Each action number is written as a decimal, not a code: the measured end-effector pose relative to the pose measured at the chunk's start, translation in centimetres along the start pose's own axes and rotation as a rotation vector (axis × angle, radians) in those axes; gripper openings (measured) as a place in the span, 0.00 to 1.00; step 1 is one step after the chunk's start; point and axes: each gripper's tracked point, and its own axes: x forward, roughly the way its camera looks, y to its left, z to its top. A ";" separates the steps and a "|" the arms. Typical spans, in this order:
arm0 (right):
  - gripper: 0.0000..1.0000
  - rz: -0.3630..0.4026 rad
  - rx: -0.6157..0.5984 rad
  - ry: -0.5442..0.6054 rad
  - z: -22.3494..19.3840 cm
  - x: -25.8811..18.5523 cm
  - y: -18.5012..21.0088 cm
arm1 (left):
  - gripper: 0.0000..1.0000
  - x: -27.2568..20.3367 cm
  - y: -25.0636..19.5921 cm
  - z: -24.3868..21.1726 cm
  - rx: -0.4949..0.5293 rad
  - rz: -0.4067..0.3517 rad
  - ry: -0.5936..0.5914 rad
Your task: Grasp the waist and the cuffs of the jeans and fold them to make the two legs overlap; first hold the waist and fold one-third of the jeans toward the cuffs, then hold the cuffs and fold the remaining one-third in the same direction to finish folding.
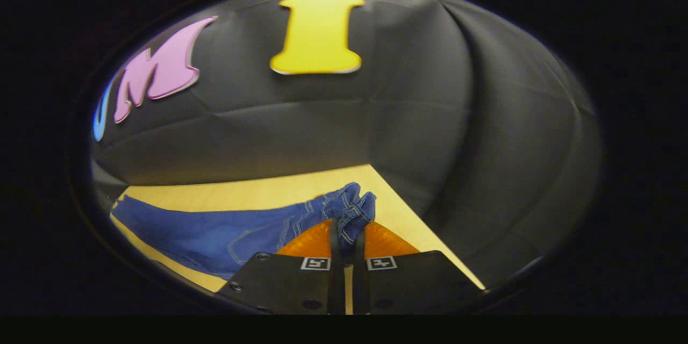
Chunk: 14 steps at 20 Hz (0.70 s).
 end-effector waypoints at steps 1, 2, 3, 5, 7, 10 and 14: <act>0.10 0.020 -0.025 -0.029 1.2 -0.7 0.7 | 0.97 -0.4 0.4 -0.1 -0.005 0.002 -0.003; 0.10 0.043 -0.038 -0.051 2.5 -1.8 1.2 | 0.97 -0.8 1.0 -0.1 -0.012 0.007 -0.006; 0.15 0.064 -0.047 -0.065 3.6 -2.8 1.7 | 0.97 -1.2 1.6 -0.4 -0.016 0.021 -0.006; 0.10 0.100 -0.075 -0.101 5.1 -4.5 1.5 | 0.97 -2.1 2.9 -0.5 -0.003 0.051 -0.015; 0.11 0.140 -0.099 -0.133 5.7 -5.9 2.1 | 0.97 -2.9 3.7 -0.8 0.011 0.066 -0.025; 0.10 0.214 -0.123 -0.162 5.5 -6.5 2.3 | 0.97 -3.8 5.8 -1.5 0.007 0.109 -0.035; 0.09 0.364 -0.136 -0.199 4.8 -7.2 3.0 | 0.97 -4.2 7.7 -3.1 -0.102 0.148 -0.050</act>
